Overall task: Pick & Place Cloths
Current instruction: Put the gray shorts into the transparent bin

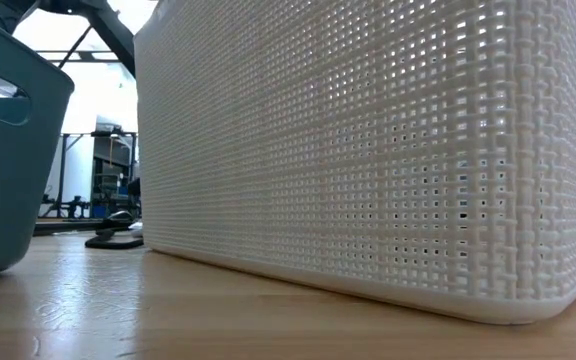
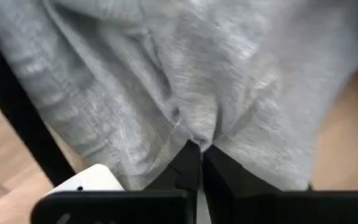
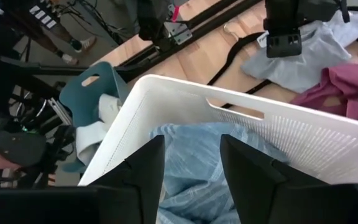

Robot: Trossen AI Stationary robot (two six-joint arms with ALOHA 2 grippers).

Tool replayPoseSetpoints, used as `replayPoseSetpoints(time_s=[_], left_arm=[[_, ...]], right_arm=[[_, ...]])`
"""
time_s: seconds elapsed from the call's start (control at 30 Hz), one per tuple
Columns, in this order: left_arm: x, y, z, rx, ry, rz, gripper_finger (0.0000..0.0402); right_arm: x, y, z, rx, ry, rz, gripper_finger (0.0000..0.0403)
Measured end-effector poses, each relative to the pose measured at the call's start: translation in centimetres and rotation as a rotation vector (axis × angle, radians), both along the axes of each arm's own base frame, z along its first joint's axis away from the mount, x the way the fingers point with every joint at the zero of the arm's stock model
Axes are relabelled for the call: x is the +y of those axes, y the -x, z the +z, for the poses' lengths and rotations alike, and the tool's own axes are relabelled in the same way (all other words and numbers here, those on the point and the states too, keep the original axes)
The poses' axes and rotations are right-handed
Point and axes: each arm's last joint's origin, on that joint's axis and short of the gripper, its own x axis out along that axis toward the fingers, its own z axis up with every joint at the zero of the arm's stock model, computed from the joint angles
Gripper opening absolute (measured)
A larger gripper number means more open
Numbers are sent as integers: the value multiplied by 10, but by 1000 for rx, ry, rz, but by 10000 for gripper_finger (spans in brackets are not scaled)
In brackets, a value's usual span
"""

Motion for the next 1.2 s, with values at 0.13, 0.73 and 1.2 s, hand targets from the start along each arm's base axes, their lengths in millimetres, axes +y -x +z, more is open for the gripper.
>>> replayPoseSetpoints(time_s=[0.13,0.73,1.2], left_arm=[[-3,2,13,-33,-22,-18,14],[-69,56,163,-486,-318,140,5],[-110,64,232,-1004,-445,140,7]], right_arm=[[-4,0,0,-6,2,-11,138],[-19,-4,9,-98,130,-93,115],[-36,-18,16,-236,334,-281,270]])
